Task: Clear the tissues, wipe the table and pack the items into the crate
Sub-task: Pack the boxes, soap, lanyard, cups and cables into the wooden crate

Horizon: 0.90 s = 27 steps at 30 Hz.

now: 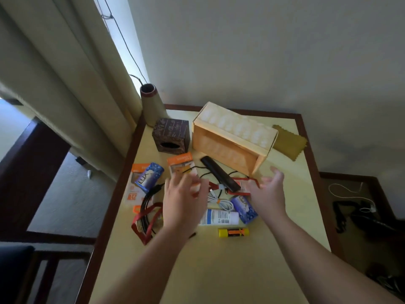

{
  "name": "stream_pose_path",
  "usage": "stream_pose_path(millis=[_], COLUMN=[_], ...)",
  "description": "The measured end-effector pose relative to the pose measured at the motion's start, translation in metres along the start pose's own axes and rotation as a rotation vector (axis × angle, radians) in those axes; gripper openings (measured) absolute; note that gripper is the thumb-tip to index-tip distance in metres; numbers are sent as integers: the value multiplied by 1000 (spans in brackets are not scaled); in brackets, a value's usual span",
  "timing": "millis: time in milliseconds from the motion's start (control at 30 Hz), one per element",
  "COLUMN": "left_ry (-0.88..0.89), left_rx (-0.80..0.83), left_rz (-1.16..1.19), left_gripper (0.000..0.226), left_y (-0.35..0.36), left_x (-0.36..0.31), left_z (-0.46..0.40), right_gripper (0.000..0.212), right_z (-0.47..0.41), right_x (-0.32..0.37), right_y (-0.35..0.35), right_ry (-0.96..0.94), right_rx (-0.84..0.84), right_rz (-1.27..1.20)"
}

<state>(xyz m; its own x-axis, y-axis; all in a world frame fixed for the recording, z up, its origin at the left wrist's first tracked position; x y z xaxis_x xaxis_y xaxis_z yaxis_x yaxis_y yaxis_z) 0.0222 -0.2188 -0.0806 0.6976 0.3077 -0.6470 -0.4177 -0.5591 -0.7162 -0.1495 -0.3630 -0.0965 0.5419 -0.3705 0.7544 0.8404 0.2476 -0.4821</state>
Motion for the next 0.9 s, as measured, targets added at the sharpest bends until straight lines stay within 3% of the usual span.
stream_pose_path(millis=[100,233,300,400,467,700,900], left_ry=[58,132,149,166,161,163,80], left_rx=[91,324,449,559,486,92,-63], left_rz=[-79,-370,-453,-418,-289,118,225], left_gripper=[49,87,88,66,59,71,67], left_y=[-2,4,12,23,23,-18,-74], left_x=[-5,-5,0,6,2,-30,-42], left_z=[-90,-174,-194,-205,-199,-144,-44], right_gripper=[98,92,81,69,67,65,67], right_z=[-16,-35,-45,-52,-51,-3,84], right_x=[36,68,72,73,71,70,28], right_y=[0,-7,-10,-12,-16,-53,-88], right_ry=[112,129,122,134,113,-111,-154], right_rx=[-20,19,45,46,7,-98,8], right_rz=[-7,129,137,80,39,-97,-222])
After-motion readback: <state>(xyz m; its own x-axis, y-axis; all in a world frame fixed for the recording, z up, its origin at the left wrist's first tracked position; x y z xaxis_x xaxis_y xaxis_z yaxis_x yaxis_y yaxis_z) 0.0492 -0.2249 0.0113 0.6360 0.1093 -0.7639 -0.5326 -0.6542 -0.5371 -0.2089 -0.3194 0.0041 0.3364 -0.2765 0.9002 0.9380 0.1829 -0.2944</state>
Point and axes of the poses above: each hand's wrist, its own z-axis away from the middle knuckle, its own y-axis out of the palm, x = y × z, the point moved 2 cm from there along -z, towards the middle knuckle, and after that the axes turned 11 degrees about y, right-handed, at the moved point
